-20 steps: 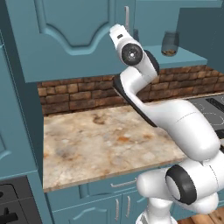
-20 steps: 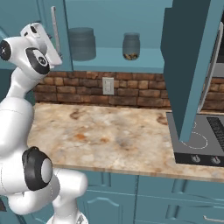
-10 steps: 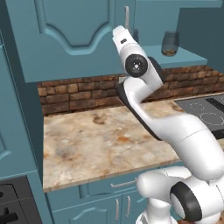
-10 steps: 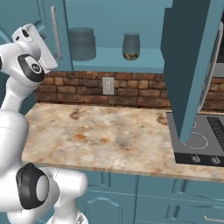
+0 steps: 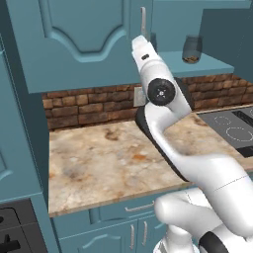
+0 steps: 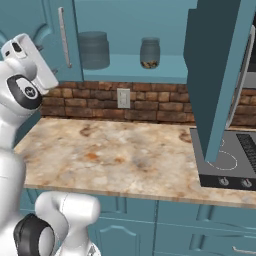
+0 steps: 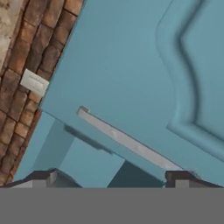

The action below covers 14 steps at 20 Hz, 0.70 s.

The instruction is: Pick the jar and jar from the dining table and place them in the open cabinet. Close the cabinet after placing the objects.

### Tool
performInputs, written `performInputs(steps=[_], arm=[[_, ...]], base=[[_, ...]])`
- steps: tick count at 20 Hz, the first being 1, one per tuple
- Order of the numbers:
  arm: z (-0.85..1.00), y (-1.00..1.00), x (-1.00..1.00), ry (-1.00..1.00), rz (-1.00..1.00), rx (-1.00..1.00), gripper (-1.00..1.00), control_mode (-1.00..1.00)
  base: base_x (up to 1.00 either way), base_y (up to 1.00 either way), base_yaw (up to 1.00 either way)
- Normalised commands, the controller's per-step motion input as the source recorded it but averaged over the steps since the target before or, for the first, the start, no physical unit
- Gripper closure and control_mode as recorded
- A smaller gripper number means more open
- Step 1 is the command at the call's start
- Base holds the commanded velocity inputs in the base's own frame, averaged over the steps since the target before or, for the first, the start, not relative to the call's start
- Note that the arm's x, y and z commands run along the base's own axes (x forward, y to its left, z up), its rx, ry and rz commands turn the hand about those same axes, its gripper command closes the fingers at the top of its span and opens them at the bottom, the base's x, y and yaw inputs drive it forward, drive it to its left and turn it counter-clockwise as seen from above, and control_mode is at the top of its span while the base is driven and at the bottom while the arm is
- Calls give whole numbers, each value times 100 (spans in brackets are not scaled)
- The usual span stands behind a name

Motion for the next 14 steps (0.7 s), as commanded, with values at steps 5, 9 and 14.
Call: performInputs(steps=[5,9,14], arm=[[0,-10,-67,-1,-4,6,-100,-100],[0,-33,-53,0,-7,8,-100,-100],[0,-48,-42,0,-8,8,-100,-100]], base=[[0,0,0],[0,0,0],[0,0,0]])
